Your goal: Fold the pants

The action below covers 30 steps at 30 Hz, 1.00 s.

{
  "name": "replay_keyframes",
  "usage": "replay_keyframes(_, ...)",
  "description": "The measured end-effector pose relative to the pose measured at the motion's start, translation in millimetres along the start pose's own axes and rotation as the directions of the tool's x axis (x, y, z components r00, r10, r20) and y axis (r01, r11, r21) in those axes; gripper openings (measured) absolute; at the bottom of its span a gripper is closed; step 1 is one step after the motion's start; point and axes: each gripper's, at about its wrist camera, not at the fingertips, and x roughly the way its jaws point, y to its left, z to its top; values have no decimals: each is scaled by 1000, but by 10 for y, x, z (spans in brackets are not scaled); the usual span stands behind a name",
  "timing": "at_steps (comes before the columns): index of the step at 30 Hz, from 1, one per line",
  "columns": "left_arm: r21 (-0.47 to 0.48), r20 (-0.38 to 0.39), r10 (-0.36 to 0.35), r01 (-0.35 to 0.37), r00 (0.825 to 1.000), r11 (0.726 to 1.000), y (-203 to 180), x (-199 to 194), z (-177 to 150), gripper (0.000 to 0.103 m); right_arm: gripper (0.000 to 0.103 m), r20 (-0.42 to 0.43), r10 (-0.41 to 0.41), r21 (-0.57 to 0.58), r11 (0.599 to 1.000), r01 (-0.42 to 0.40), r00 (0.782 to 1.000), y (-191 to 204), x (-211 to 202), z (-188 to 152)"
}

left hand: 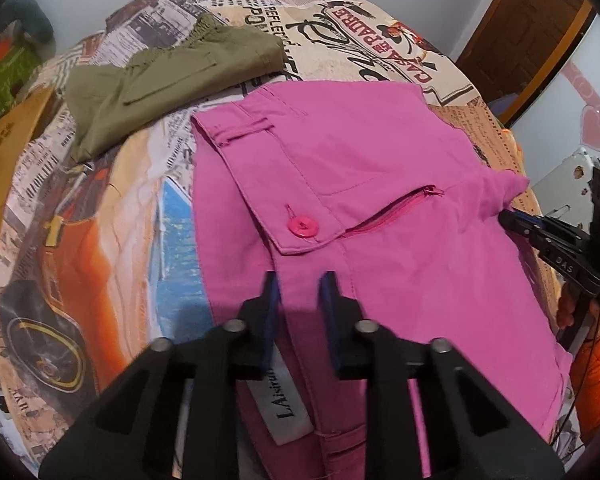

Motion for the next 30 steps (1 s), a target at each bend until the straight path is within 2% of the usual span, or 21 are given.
replay_keyframes(1, 7, 3, -4, 4, 1000, 1000, -12, -16, 4, 3, 8, 8, -6, -6, 1000, 6, 1000, 12, -17, -2)
replay_keyframes(9, 105, 74, 79, -87, 994, 991, -181, -142, -5, 3, 5, 48, -46, -47, 998, 48, 998, 114, -146, -2)
replay_keyframes(11, 132, 90, 125, -136, 988, 982, -168, -130, -2, 3, 4, 45, -86, -47, 995, 88, 995, 105, -127, -27)
replay_keyframes(15, 142, 38, 147, -151, 988, 978, -54, 49, -10, 4, 4, -8, -91, -24, 996, 90, 996, 54, -6, -90)
replay_keyframes(18, 160, 46, 166, -171, 985, 972, -75, 78, -41, 5, 4, -14, -99, -15, 995, 99, 995, 34, -13, -102)
replay_keyframes(21, 122, 25, 149, -151, 988, 981, -22, 111, -25, 7, 4, -34, -94, 7, 995, 95, 995, -16, 13, -109)
replay_keyframes(26, 40, 4, 79, -79, 997, 996, 100, 13, 21, 13, 4, -52, -22, 63, 998, 25, 998, -78, -81, -134)
replay_keyframes(30, 7, 44, 59, -60, 997, 998, 143, -174, 54, 19, 6, -42, -9, 87, 996, 13, 999, -114, -223, -107)
